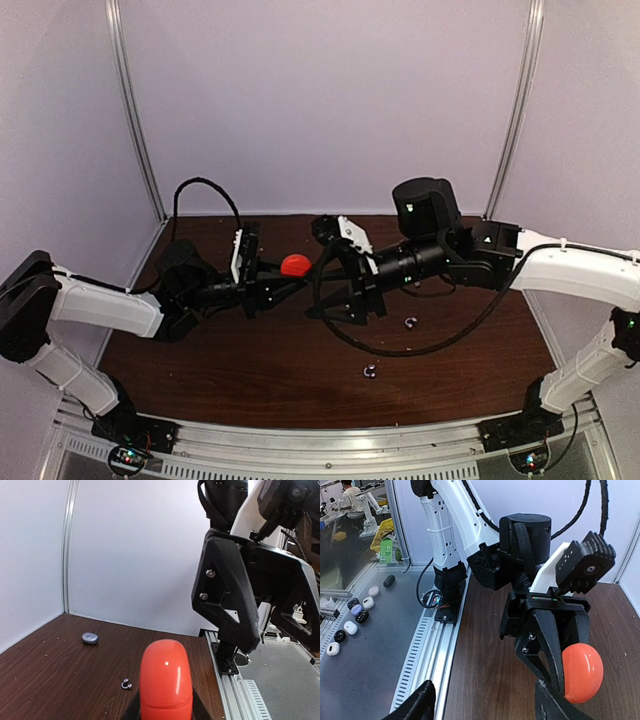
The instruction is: Insert the wireless bluetooth earbuds into the charging case
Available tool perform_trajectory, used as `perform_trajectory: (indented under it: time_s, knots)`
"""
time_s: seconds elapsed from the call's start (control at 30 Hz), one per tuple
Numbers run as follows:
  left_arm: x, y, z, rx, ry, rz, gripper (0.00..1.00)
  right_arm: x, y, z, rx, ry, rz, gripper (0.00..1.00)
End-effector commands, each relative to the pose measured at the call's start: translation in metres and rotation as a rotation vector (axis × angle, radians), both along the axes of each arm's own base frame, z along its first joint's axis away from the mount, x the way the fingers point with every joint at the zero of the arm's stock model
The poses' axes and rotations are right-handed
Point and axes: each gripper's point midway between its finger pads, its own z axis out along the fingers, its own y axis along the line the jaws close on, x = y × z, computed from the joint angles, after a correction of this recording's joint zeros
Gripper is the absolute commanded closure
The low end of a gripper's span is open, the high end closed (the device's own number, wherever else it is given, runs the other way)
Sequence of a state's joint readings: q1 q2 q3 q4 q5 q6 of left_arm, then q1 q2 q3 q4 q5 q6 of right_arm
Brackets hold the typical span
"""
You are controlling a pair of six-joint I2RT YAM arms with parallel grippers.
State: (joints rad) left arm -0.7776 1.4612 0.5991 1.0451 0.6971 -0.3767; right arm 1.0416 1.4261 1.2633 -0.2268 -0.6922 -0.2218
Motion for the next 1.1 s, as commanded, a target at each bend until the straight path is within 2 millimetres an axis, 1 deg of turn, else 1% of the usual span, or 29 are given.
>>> perform_trajectory:
  time_s: [0.0,0.1,0.17,0.27,0.37,0.57,0.73,0.8,0.97,1.07]
  knots:
    - [-0.005,0.001,0.017,-0.039,-0.078,-0.028,1.0,0.01,-0.01,0.027,0.079,-0.022,-0.064,0.36]
    - [-0.012,0.0,0.016,-0.036,-0.096,-0.063,1.0,0.02,-0.013,0.041,0.126,-0.024,-0.11,0.42]
    - [-0.017,0.0,0.016,-0.039,-0.111,-0.082,1.0,0.032,-0.015,0.045,0.137,-0.019,-0.17,0.47]
    - [-0.022,0.0,0.016,-0.04,-0.129,-0.098,1.0,0.051,-0.014,0.043,0.116,-0.01,-0.249,0.54]
    - [-0.026,-0.001,0.017,-0.042,-0.144,-0.113,1.0,0.062,-0.01,0.035,0.089,0.003,-0.284,0.58]
    - [-0.027,-0.002,0.016,-0.042,-0.147,-0.117,1.0,0.062,-0.003,0.024,0.069,0.038,-0.263,0.61]
    - [-0.028,-0.003,0.017,-0.047,-0.147,-0.121,1.0,0.055,0.004,0.014,0.055,0.069,-0.206,0.62]
    - [-0.028,-0.003,0.017,-0.049,-0.147,-0.121,1.0,0.054,0.006,0.01,0.051,0.076,-0.199,0.62]
    - [-0.028,-0.003,0.019,-0.054,-0.153,-0.125,1.0,0.056,0.01,-0.001,0.024,0.089,-0.188,0.65]
    - [-0.028,-0.003,0.019,-0.055,-0.15,-0.124,1.0,0.054,0.012,-0.006,0.014,0.096,-0.177,0.69]
